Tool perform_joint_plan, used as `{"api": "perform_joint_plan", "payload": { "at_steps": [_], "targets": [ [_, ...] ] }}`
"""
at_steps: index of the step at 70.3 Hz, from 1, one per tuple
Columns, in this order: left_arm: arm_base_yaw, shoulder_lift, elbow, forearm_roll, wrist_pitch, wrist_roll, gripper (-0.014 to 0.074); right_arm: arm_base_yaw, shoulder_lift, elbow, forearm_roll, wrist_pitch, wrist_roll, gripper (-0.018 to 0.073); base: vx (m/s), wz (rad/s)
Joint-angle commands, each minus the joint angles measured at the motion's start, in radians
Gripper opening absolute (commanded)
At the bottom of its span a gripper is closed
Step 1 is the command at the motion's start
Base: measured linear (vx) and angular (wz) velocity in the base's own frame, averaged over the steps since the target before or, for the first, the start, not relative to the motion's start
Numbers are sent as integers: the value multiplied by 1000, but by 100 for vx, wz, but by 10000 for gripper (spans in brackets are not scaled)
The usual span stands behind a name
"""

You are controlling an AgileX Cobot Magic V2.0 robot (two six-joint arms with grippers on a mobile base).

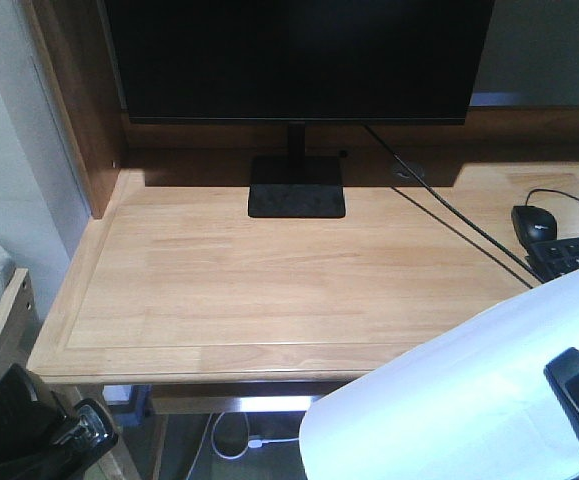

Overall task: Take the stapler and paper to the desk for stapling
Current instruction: 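Drive up to the desk edge holding stapler and paper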

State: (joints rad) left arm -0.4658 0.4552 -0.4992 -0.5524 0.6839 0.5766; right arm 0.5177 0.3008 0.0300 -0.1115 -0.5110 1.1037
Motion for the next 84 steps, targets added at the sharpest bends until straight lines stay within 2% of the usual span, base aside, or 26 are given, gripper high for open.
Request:
{"api": "perform_joint_plan", "payload": {
  "at_steps": [1,84],
  "targets": [
    [-2,4,-31,-42,-88,-1,-6,3,8,1,-7,-77,-14,-6,7,3],
    [-2,4,-31,-42,-110,-1,-6,3,8,1,-7,-77,-14,-6,1,1]
  ]
}}
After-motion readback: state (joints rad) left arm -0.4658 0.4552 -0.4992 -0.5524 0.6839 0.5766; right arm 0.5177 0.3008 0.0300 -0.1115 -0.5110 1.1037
